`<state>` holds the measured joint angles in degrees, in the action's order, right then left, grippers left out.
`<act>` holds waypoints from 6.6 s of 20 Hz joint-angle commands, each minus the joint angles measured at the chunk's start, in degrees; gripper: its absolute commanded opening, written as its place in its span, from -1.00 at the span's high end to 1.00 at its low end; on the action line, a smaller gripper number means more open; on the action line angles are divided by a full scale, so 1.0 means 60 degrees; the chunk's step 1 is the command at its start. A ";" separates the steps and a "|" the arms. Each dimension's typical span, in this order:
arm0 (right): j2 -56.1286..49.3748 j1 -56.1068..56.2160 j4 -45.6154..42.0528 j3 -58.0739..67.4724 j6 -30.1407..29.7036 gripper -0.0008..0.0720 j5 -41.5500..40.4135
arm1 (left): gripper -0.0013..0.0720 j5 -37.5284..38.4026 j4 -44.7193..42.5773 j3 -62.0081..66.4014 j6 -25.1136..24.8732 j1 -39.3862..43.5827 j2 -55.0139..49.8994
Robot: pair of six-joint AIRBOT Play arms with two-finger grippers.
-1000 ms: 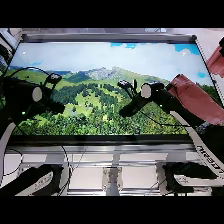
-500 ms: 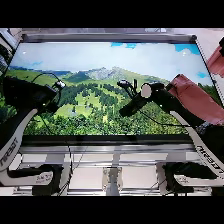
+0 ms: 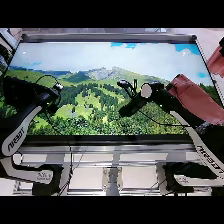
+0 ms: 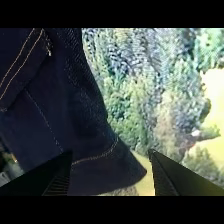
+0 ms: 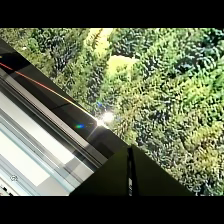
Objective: Fold the clothes and pants, and hang the long-sleeved shirts on hangers.
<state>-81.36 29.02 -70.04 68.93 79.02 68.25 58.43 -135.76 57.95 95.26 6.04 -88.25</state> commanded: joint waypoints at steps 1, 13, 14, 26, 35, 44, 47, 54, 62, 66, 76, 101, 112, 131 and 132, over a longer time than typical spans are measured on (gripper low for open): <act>0.0000 0.0011 0.0004 -0.0004 0.0000 0.93 0.0000 | -0.38 -0.0357 -0.0102 0.0004 0.0353 -0.0142 -0.0055; 0.0000 0.0011 -0.0044 -0.0004 0.0000 0.93 -0.0066 | 0.83 -0.0342 -0.0087 0.0004 0.0051 -0.0503 0.0124; 0.0000 0.0011 -0.0047 -0.0004 0.0000 0.93 -0.0051 | 0.83 -0.0346 -0.0087 0.0007 -0.0095 -0.0350 0.0331; 0.1548 0.0011 -0.0321 0.0091 -0.0109 0.93 -0.0033 | 0.83 0.0251 0.2401 0.2998 -0.3271 0.2648 0.6226; 0.4685 0.0011 -0.0852 0.0087 -0.0874 0.26 0.1195 | 0.83 0.1464 0.2776 0.5592 -0.4171 0.5876 0.6069; 0.4892 0.0015 0.0710 -0.0015 -0.2579 -0.76 0.1166 | 0.83 0.3807 0.2677 0.5588 -0.4951 0.5880 0.4943; 0.4397 0.0641 0.1060 -0.0171 -0.2863 -0.76 0.0182 | 0.83 0.3803 0.2674 0.5588 -0.4947 0.5880 0.4685; 0.2204 0.3282 -0.0801 -0.0426 -0.1045 -0.72 -0.3785 | 0.83 0.3446 0.1537 0.5599 -0.3162 0.5880 0.4554; 0.1060 0.3694 -0.0812 -0.0426 -0.0288 -0.72 -0.6743 | 0.83 0.2958 0.1377 0.5603 -0.2976 0.5880 0.4539; 0.0477 0.4113 -0.0798 -0.0426 -0.0860 -0.72 -0.7012 | 0.83 0.2947 0.1381 0.5599 -0.2976 0.5880 0.4539; -0.0703 0.4524 -0.0798 -0.0426 -0.1071 -0.55 -0.8827 | 0.83 0.2951 0.1457 0.5599 -0.2936 0.5880 0.4539; 0.1096 0.2397 -0.1362 0.1198 -0.0288 0.94 -0.2983 | 0.83 0.2947 0.0623 0.5599 -0.2495 0.5869 0.5329; 0.6430 0.1657 -0.1971 0.1202 -0.2080 0.94 0.1075 | 0.83 0.3501 0.1730 0.5599 -0.1763 0.5880 0.7351; 0.6357 0.1657 -0.2204 0.4047 -0.2004 0.94 0.2280 | 0.83 0.2590 0.5781 0.5490 0.1504 0.5869 0.7173; 0.6124 0.1657 -0.2386 0.4047 -0.2004 0.94 0.2302 | 0.83 0.3264 0.5271 0.5329 0.1519 0.5869 0.7045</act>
<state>-42.06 38.96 -81.28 92.88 66.87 81.87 72.38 -96.07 90.98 101.32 41.28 -44.66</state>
